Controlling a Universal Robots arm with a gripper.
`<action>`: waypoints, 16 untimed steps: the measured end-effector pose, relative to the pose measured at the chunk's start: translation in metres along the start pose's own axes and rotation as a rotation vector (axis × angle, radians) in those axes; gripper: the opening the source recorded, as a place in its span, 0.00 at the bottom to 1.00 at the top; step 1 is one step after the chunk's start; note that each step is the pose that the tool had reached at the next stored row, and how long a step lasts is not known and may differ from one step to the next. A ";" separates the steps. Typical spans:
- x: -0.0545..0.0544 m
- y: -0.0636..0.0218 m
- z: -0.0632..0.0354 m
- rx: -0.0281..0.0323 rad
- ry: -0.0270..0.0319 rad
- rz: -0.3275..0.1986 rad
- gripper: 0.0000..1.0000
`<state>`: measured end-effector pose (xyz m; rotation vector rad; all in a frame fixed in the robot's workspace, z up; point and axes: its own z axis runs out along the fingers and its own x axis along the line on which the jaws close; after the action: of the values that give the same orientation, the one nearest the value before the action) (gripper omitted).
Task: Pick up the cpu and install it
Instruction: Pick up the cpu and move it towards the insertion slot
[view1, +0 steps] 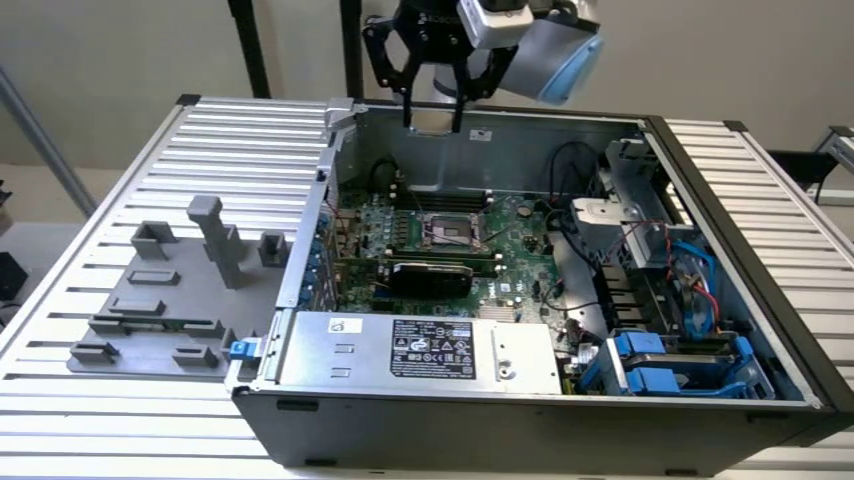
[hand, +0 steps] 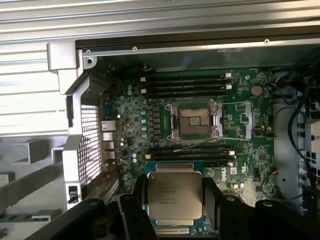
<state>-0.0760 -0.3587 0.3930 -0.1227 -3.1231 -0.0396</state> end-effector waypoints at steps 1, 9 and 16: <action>-0.003 0.0039 0.0013 0.0002 0.0000 0.000 0.55; -0.021 0.0331 0.0134 0.0031 -0.0002 0.000 0.55; -0.033 0.0396 0.0260 0.0040 -0.0012 -0.010 0.55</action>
<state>-0.0404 -0.3212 0.3674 -0.1078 -3.1249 -0.0335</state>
